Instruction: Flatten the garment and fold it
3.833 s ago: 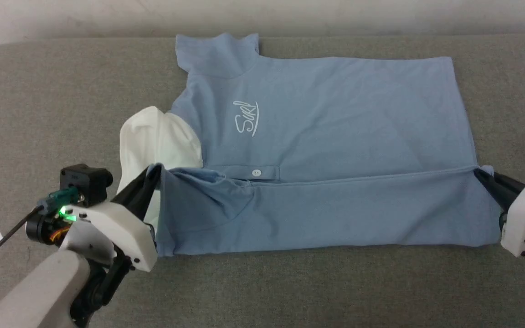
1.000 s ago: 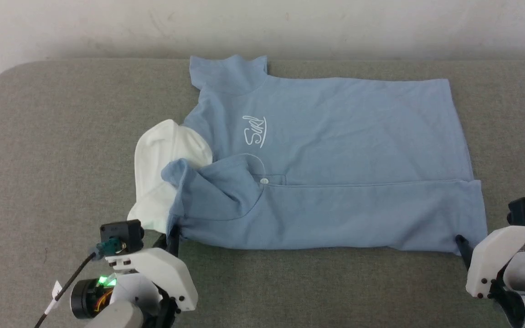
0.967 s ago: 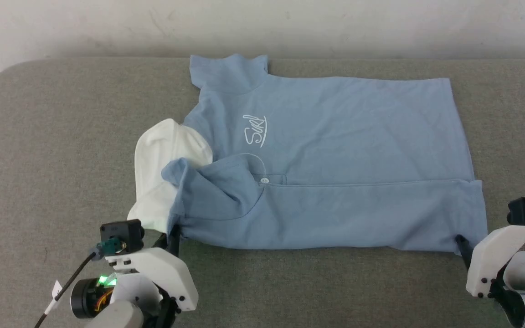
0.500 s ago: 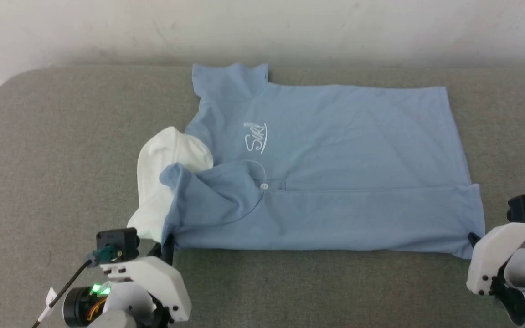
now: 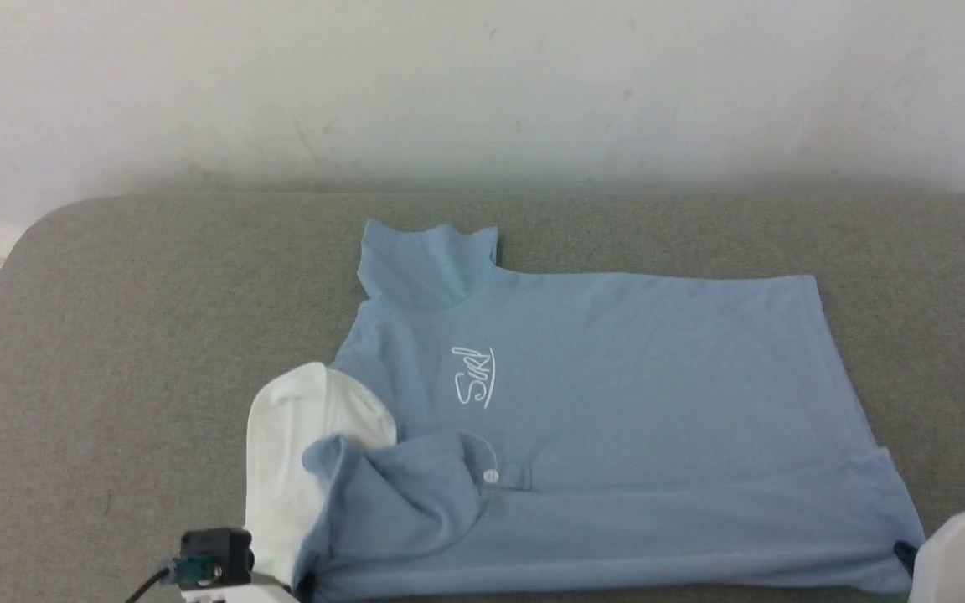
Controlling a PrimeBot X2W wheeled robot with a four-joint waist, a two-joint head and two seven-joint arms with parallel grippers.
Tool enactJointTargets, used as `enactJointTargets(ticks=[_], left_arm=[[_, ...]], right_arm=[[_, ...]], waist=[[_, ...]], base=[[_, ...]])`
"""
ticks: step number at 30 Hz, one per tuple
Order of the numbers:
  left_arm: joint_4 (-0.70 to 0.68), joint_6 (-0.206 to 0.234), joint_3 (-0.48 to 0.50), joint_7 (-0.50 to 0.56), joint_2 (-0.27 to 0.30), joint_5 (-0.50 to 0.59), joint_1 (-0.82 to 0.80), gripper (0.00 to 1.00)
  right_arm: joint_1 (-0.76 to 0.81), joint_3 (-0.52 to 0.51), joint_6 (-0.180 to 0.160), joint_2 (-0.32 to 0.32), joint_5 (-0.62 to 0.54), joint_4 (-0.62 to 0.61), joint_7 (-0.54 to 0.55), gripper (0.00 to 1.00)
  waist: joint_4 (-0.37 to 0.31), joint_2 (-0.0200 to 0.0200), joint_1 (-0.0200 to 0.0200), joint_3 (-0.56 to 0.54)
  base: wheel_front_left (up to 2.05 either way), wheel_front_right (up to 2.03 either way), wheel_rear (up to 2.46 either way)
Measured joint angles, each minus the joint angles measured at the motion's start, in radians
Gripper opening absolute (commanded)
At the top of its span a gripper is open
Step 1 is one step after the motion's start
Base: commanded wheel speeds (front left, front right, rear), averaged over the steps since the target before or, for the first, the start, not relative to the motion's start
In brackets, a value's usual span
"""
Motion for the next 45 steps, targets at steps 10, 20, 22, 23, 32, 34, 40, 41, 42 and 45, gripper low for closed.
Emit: enactJointTargets(ticks=[10,20,22,23,32,34,40,41,42,45], left_arm=[[0.092,-0.047,-0.033,0.002,-0.037,-0.032,0.035,0.38],[0.172,-0.096,0.004,-0.138,-0.06,-0.012,0.018,1.0],[0.162,-0.105,0.023,-0.192,-0.059,0.0,0.012,1.0],[0.156,-0.107,0.04,-0.225,-0.06,0.006,0.006,1.0],[0.085,-0.19,0.134,-0.435,-0.092,0.131,-0.046,1.0],[0.064,-0.202,0.177,-0.439,-0.12,0.181,-0.05,1.0],[0.017,-0.267,0.333,-0.439,-0.236,0.313,-0.037,1.0],[0.019,-0.282,0.355,-0.439,-0.251,0.327,-0.032,1.0],[0.022,-0.297,0.373,-0.439,-0.266,0.341,-0.028,1.0],[0.042,-0.339,0.414,-0.44,-0.301,0.367,-0.027,1.0]], right_arm=[[0.079,-0.017,0.0,0.026,0.01,0.059,0.018,0.0],[0.022,0.008,-0.001,0.0,-0.015,0.097,-0.14,1.0],[0.0,0.017,-0.001,-0.009,-0.02,0.074,-0.204,1.0],[-0.01,0.029,-0.001,-0.017,-0.022,0.06,-0.24,1.0],[-0.046,0.16,-0.001,-0.066,-0.013,-0.02,-0.597,1.0],[-0.046,0.174,-0.001,-0.059,-0.016,-0.024,-0.673,1.0],[-0.055,0.189,-0.001,0.004,-0.033,-0.031,-0.872,1.0],[-0.06,0.193,-0.001,0.01,-0.036,-0.03,-0.893,1.0],[-0.065,0.194,-0.001,0.017,-0.039,-0.03,-0.915,1.0],[-0.077,0.205,-0.001,0.03,-0.042,-0.024,-0.942,1.0]], waist=[[0.007,0.0,0.0,0.006],[0.015,0.0,0.0001,-0.016],[0.016,0.0,0.0001,-0.026],[0.016,0.0,0.0001,-0.031],[-0.001,0.0,0.0001,-0.051],[-0.005,0.0,0.0002,-0.045],[-0.018,0.0,0.0002,-0.015],[-0.02,0.0,0.0002,-0.008],[-0.024,0.0,0.0002,-0.002],[-0.034,0.0,0.0002,0.018]], base=[[0.0,0.0,0.0],[0.0,0.0,0.0],[0.0,0.0,0.0],[0.0,0.0,0.0],[0.0,0.0,0.0],[0.0,0.0,0.0],[0.0,0.0,0.0],[0.0,0.0,0.0],[0.0,0.0,0.0],[0.0,0.0,0.0]])
